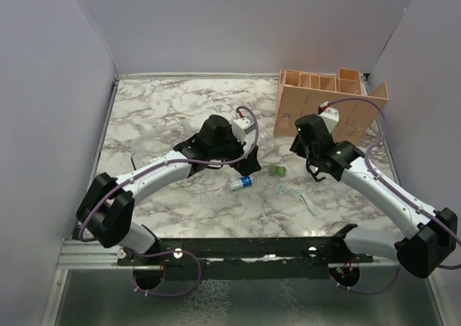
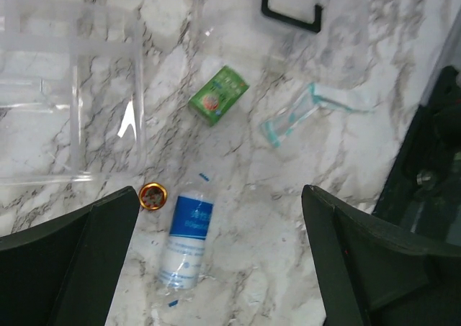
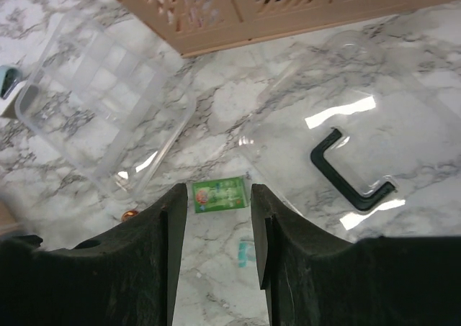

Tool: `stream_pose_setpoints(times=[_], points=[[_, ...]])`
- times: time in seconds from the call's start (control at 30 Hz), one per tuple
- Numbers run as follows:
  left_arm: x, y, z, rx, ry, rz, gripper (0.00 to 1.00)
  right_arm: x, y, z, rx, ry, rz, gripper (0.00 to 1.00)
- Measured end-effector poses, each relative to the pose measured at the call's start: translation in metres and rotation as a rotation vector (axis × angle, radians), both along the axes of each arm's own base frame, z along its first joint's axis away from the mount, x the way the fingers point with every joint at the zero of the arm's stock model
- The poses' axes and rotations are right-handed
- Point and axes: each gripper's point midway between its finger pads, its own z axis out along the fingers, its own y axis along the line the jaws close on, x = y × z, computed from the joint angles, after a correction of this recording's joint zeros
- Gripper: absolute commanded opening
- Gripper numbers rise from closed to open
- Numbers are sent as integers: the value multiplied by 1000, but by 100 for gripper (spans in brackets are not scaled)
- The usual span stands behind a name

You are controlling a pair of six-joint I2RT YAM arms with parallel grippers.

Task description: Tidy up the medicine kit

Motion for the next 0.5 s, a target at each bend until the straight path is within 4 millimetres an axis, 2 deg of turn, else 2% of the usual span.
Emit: stream_pose_setpoints(times=[0.23, 0.37, 0.5], points=[[2, 12, -79, 236, 26, -59, 97, -6, -39, 7, -19, -28, -104, 42], [-8, 15, -103, 320, 52, -116, 99, -8, -47, -1, -29, -12, -122, 42], [-11, 15, -113, 382, 53, -158, 98, -9, -50, -8, -37, 6, -128, 42]])
